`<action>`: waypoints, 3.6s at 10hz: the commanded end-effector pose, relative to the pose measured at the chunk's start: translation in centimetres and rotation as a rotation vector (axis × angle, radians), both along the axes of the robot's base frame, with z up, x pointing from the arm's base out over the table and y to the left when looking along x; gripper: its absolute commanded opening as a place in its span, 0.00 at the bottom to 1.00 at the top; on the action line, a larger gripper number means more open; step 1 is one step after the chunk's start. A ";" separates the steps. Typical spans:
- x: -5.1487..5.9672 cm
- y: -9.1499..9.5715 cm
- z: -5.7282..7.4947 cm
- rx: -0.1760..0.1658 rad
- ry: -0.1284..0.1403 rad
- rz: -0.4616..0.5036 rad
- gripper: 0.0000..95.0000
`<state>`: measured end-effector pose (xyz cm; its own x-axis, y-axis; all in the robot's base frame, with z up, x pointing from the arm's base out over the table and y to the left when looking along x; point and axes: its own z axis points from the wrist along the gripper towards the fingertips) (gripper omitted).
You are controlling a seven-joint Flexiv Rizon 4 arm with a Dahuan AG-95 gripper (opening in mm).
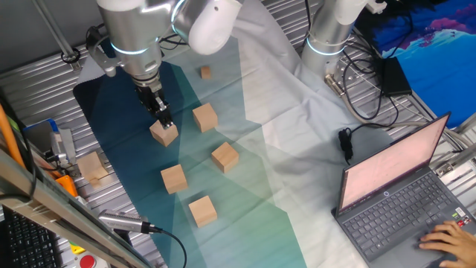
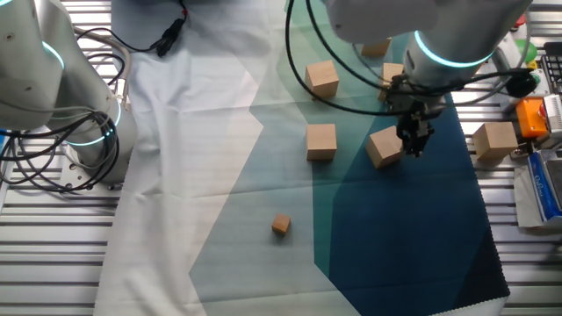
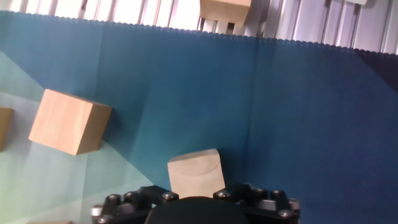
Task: Stack the blocks in a vertical line of five
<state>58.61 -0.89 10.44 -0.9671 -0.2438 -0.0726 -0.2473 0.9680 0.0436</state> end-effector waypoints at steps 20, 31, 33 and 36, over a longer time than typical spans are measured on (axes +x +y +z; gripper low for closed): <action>-1.2 -0.7 -2.3 0.038 -0.050 -0.002 0.80; -1.2 -0.7 -2.3 0.003 0.047 -0.066 0.80; -1.2 -0.7 -2.3 0.008 0.046 -0.053 0.80; -1.2 -0.7 -2.3 0.011 0.041 -0.046 0.80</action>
